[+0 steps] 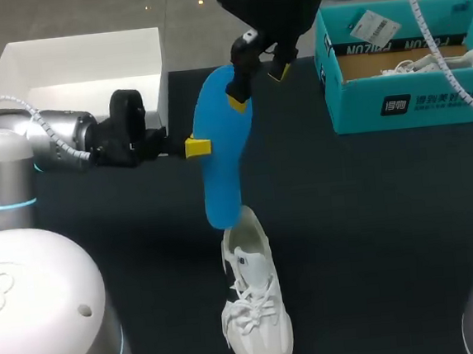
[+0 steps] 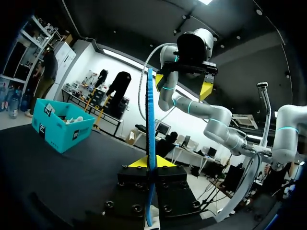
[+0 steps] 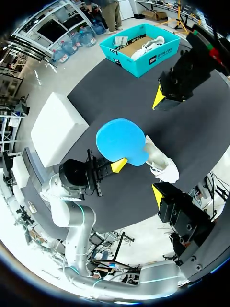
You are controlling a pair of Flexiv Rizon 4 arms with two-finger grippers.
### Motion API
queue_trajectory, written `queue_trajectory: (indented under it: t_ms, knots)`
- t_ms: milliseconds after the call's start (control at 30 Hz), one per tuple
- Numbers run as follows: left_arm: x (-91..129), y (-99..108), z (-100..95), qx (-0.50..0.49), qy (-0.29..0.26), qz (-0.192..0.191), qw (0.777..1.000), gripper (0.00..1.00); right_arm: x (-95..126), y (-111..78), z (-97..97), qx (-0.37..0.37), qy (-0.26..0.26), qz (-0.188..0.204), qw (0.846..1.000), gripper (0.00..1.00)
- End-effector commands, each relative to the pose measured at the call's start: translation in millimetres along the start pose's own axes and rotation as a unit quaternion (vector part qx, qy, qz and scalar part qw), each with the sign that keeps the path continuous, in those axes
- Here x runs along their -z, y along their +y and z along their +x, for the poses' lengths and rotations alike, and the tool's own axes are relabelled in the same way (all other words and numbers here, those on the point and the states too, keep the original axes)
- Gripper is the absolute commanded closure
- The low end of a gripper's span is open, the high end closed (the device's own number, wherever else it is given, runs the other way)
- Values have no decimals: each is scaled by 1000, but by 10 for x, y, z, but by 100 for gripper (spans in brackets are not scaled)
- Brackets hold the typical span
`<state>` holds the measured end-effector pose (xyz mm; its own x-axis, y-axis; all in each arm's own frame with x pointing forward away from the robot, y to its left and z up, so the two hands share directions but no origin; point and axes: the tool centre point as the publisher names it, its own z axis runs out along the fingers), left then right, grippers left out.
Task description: Take the shoe out of the shoebox, open the shoe tongue, remove and reinsert the insole, then place the shoe into the shoebox
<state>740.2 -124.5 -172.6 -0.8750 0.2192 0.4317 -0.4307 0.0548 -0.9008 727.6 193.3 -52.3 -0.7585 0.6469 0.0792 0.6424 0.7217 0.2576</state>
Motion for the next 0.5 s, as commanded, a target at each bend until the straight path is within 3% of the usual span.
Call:
queue_trajectory:
  t_ms: [33,500]
  knots:
    - [20,36,-28,-11,10,2,1000,100,-5,7,-4,0,0,1,1000,0]
    - [22,37,-61,4,5,5,1000,100,-5,7,-4,0,0,1,1000,0]
